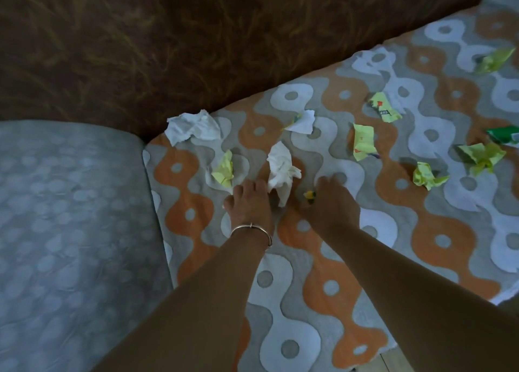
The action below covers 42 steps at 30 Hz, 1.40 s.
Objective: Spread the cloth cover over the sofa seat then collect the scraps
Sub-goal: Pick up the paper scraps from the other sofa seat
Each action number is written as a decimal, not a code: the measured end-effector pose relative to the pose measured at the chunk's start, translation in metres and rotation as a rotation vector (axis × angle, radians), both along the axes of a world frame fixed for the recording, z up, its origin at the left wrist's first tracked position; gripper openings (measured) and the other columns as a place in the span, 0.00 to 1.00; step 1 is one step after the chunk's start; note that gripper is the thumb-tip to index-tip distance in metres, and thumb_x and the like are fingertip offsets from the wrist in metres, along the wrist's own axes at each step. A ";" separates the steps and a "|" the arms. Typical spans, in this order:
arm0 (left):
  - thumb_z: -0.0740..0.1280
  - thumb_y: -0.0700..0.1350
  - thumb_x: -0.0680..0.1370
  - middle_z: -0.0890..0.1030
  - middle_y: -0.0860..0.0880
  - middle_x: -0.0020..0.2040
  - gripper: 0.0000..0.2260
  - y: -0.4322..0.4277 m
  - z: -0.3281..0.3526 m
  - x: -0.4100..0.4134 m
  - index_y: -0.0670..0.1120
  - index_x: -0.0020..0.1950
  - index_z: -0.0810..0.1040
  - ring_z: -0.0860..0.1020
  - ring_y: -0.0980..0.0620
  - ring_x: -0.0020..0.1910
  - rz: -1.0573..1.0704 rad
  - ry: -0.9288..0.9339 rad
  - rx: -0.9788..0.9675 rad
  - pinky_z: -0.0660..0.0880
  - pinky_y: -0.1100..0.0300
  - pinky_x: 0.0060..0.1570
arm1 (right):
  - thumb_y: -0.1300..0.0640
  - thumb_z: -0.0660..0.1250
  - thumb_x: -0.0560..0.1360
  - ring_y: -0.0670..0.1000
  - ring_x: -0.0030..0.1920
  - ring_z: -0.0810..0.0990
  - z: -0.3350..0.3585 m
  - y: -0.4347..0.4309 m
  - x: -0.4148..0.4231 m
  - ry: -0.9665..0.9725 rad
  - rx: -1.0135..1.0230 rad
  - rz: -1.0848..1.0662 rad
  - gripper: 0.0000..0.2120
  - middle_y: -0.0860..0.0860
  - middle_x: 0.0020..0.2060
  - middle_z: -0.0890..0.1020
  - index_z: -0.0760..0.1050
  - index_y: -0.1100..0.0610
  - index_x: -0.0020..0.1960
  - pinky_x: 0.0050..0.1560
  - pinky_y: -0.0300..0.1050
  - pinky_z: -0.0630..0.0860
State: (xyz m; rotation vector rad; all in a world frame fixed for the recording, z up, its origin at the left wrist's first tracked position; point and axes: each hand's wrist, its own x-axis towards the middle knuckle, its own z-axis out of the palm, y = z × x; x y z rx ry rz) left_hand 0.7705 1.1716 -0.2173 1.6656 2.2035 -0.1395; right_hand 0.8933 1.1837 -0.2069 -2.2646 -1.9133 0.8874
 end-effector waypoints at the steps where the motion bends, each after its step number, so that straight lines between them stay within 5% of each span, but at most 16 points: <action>1: 0.58 0.42 0.80 0.71 0.46 0.64 0.16 0.001 0.000 -0.003 0.47 0.68 0.66 0.68 0.45 0.65 0.002 -0.012 0.002 0.66 0.47 0.63 | 0.47 0.63 0.76 0.60 0.53 0.78 0.002 0.004 0.000 0.033 0.015 -0.053 0.15 0.56 0.47 0.74 0.71 0.59 0.52 0.44 0.48 0.70; 6: 0.56 0.34 0.76 0.74 0.36 0.58 0.13 0.021 0.012 -0.026 0.36 0.56 0.76 0.73 0.37 0.56 0.019 -0.205 0.293 0.73 0.48 0.55 | 0.60 0.60 0.76 0.61 0.56 0.77 0.016 0.021 -0.013 0.180 0.078 -0.099 0.14 0.59 0.53 0.78 0.68 0.60 0.61 0.49 0.51 0.71; 8: 0.52 0.36 0.75 0.74 0.37 0.58 0.17 0.031 0.018 -0.037 0.36 0.55 0.77 0.72 0.39 0.56 0.090 -0.217 0.356 0.70 0.53 0.55 | 0.57 0.60 0.77 0.60 0.55 0.78 0.020 0.026 -0.024 0.190 0.092 -0.043 0.13 0.56 0.53 0.80 0.68 0.57 0.61 0.47 0.49 0.71; 10: 0.59 0.35 0.76 0.72 0.38 0.60 0.12 0.039 0.024 -0.044 0.37 0.58 0.74 0.71 0.40 0.58 0.201 -0.250 0.357 0.69 0.54 0.57 | 0.48 0.63 0.76 0.58 0.57 0.78 0.021 0.030 -0.034 0.189 0.085 0.003 0.20 0.54 0.55 0.80 0.66 0.54 0.65 0.49 0.48 0.72; 14: 0.69 0.45 0.74 0.67 0.43 0.65 0.22 0.045 0.018 -0.050 0.45 0.66 0.69 0.65 0.43 0.65 0.256 -0.127 0.209 0.65 0.53 0.64 | 0.41 0.68 0.70 0.58 0.60 0.77 0.012 0.036 -0.048 0.176 0.009 0.012 0.34 0.53 0.59 0.79 0.60 0.52 0.71 0.54 0.49 0.74; 19: 0.67 0.45 0.75 0.66 0.47 0.66 0.20 0.047 0.001 -0.047 0.51 0.65 0.68 0.64 0.44 0.67 0.368 -0.083 0.077 0.67 0.48 0.60 | 0.42 0.64 0.74 0.56 0.60 0.77 -0.004 0.039 -0.046 0.098 0.016 0.047 0.24 0.52 0.60 0.78 0.69 0.53 0.65 0.55 0.48 0.73; 22: 0.62 0.38 0.76 0.68 0.44 0.64 0.16 0.056 -0.002 -0.048 0.45 0.64 0.69 0.67 0.42 0.65 0.371 -0.033 0.092 0.68 0.50 0.60 | 0.47 0.62 0.76 0.55 0.62 0.74 -0.003 0.043 -0.037 0.049 0.043 0.114 0.19 0.53 0.62 0.73 0.70 0.53 0.65 0.54 0.47 0.73; 26: 0.61 0.31 0.73 0.71 0.39 0.62 0.16 0.072 0.005 -0.052 0.38 0.60 0.69 0.73 0.38 0.59 0.376 -0.187 0.249 0.72 0.49 0.58 | 0.53 0.65 0.75 0.56 0.59 0.73 0.005 0.054 -0.029 -0.014 0.128 0.193 0.14 0.53 0.62 0.68 0.72 0.57 0.57 0.45 0.44 0.69; 29: 0.64 0.30 0.71 0.64 0.40 0.68 0.26 0.086 0.012 -0.055 0.43 0.67 0.66 0.74 0.37 0.58 0.348 -0.223 0.352 0.74 0.47 0.57 | 0.58 0.66 0.74 0.56 0.60 0.74 0.012 0.073 -0.025 -0.043 0.163 0.272 0.15 0.52 0.72 0.61 0.72 0.58 0.59 0.46 0.45 0.70; 32: 0.62 0.30 0.73 0.48 0.44 0.77 0.35 0.099 0.015 -0.060 0.53 0.75 0.55 0.73 0.39 0.63 0.354 -0.221 0.243 0.75 0.49 0.59 | 0.58 0.67 0.74 0.57 0.64 0.73 0.015 0.093 -0.023 -0.081 0.174 0.362 0.15 0.49 0.78 0.49 0.74 0.58 0.61 0.45 0.44 0.69; 35: 0.61 0.33 0.75 0.36 0.45 0.78 0.39 0.105 0.013 -0.064 0.58 0.76 0.44 0.68 0.40 0.70 0.363 -0.205 0.098 0.73 0.54 0.58 | 0.56 0.66 0.75 0.55 0.67 0.72 0.013 0.107 -0.021 -0.065 0.083 0.399 0.16 0.47 0.79 0.44 0.75 0.56 0.63 0.55 0.46 0.73; 38: 0.60 0.35 0.76 0.36 0.44 0.78 0.40 0.113 0.010 -0.070 0.61 0.76 0.40 0.69 0.38 0.69 0.384 -0.218 0.011 0.72 0.52 0.57 | 0.58 0.66 0.75 0.55 0.67 0.72 0.008 0.119 -0.022 -0.035 -0.021 0.360 0.16 0.49 0.79 0.50 0.75 0.55 0.63 0.61 0.46 0.74; 42: 0.62 0.35 0.75 0.50 0.40 0.75 0.39 0.126 0.005 -0.075 0.57 0.76 0.43 0.67 0.33 0.67 0.473 -0.219 -0.029 0.72 0.49 0.58 | 0.60 0.66 0.74 0.57 0.63 0.74 -0.001 0.126 -0.023 -0.018 -0.006 0.311 0.16 0.52 0.68 0.68 0.73 0.58 0.62 0.59 0.50 0.75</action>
